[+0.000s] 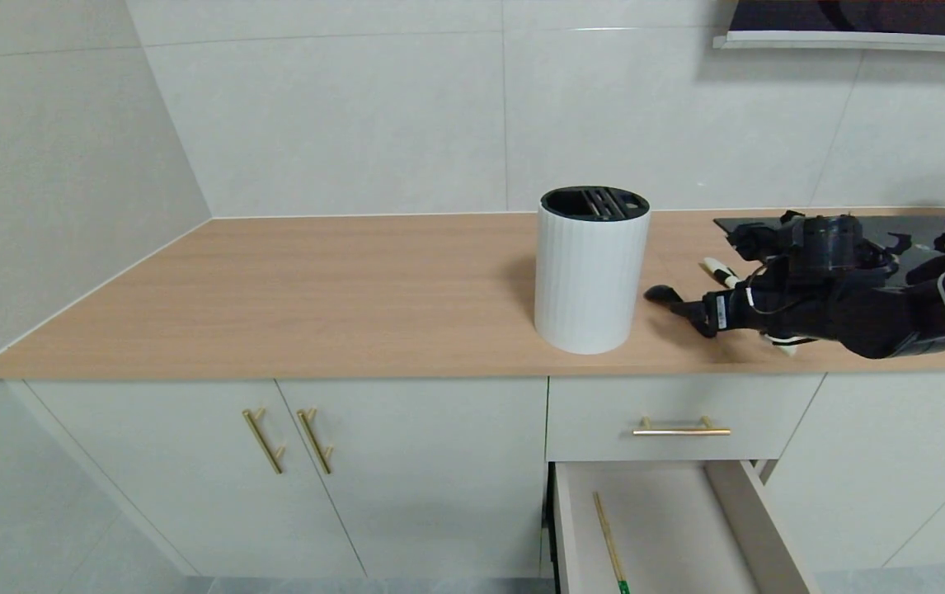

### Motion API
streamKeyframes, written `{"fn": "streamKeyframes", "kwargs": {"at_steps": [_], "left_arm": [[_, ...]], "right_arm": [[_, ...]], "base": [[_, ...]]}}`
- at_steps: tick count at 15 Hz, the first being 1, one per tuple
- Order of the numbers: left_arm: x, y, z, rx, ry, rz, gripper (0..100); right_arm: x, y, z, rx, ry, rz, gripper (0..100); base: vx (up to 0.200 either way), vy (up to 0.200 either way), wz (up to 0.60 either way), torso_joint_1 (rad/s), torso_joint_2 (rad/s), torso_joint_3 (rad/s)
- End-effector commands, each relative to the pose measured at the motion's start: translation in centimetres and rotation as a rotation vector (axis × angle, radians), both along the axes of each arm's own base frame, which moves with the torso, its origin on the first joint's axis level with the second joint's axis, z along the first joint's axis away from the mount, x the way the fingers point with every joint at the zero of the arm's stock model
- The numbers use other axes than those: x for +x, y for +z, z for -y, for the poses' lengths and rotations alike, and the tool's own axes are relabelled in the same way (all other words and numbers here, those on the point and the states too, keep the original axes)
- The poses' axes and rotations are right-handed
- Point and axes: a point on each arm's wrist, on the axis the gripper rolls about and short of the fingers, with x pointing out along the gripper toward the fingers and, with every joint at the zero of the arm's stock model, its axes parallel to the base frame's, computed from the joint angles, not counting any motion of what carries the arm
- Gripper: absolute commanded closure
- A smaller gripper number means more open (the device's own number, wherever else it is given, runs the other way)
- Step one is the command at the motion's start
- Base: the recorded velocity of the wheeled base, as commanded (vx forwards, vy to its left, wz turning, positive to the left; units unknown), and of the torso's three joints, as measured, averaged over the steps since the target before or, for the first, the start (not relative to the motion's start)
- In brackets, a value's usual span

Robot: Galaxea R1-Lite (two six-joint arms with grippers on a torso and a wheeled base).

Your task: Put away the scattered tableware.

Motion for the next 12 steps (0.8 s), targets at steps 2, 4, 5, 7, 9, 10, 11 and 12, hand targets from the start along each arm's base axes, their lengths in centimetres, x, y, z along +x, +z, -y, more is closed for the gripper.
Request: {"fn": "streamKeyframes", "kwargs": {"at_steps": [2, 4, 5, 7, 9, 10, 11, 12], "left_arm": [[0.0, 0.0, 0.0, -0.001, 0.001, 0.000, 0], [0.0, 0.0, 0.0, -0.001, 0.001, 0.000, 0], [0.0, 0.0, 0.0, -0.001, 0.001, 0.000, 0], [0.0, 0.0, 0.0, -0.001, 0.001, 0.000, 0], [0.0, 0.0, 0.0, -0.001, 0.001, 0.000, 0], [0.0, 0.0, 0.0, 0.000, 0.001, 0.000, 0], [0.0, 0.0, 0.0, -0.001, 0.001, 0.000, 0], [0.0, 0.0, 0.0, 0.000, 0.001, 0.000, 0]], "right_arm": [[0.7, -1.9, -0.2, -0.019, 0.016, -0.034, 0], [1.1, -2.2, -0.2, -0.014, 0.018, -0.008, 0], [1.3, -2.5, -0.2, -0.014, 0.018, -0.002, 0], [1.9, -3.1, -0.1, -0.016, 0.013, -0.005, 0], [2.1, -3.1, 0.4, -0.014, 0.001, -0.006, 0], [2.0, -2.9, 0.5, -0.013, 0.001, -0.001, 0], [2.0, -2.8, 0.6, -0.014, 0.000, 0.001, 0], [1.9, -2.8, 0.6, -0.014, 0.000, 0.002, 0]], "base": [[0.000, 0.000, 0.00, 0.000, 0.00, 0.000], [0.000, 0.000, 0.00, 0.000, 0.00, 0.000], [0.000, 0.000, 0.00, 0.000, 0.00, 0.000], [0.000, 0.000, 0.00, 0.000, 0.00, 0.000], [0.000, 0.000, 0.00, 0.000, 0.00, 0.000], [0.000, 0.000, 0.00, 0.000, 0.00, 0.000], [0.000, 0.000, 0.00, 0.000, 0.00, 0.000], [0.000, 0.000, 0.00, 0.000, 0.00, 0.000]]}}
